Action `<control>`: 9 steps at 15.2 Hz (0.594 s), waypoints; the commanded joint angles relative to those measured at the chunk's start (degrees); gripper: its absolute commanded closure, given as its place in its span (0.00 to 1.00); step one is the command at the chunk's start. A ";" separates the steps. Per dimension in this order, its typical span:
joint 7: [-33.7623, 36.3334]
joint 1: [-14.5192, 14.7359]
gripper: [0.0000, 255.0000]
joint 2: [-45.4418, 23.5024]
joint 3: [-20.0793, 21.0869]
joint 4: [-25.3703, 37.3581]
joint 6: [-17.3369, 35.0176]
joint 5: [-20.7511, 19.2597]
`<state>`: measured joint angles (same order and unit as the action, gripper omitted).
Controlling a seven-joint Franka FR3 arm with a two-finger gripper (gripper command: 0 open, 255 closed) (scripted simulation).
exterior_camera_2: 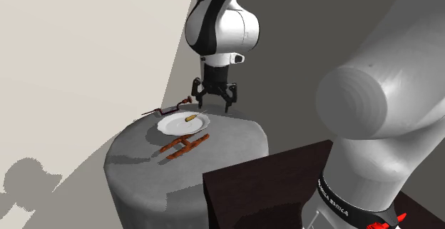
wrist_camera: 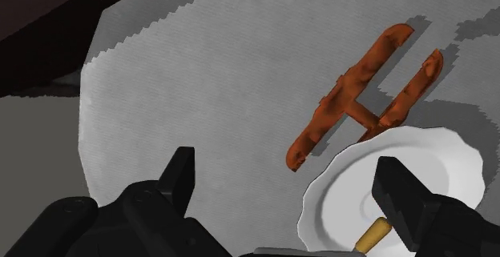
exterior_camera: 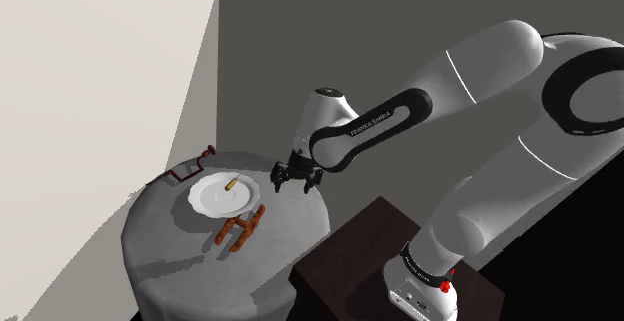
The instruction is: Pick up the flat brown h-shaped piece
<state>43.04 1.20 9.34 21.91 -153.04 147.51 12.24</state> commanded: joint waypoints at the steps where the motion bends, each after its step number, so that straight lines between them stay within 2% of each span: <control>1: 4.51 -0.41 0.00 -6.10 1.57 1.56 4.58 -2.03; 5: 14.74 0.41 0.00 -17.24 1.57 5.70 11.17 -9.35; 9: 24.06 5.14 0.00 -27.69 -2.57 11.27 15.87 -15.83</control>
<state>64.43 4.83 -15.44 20.54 -143.48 162.16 -1.88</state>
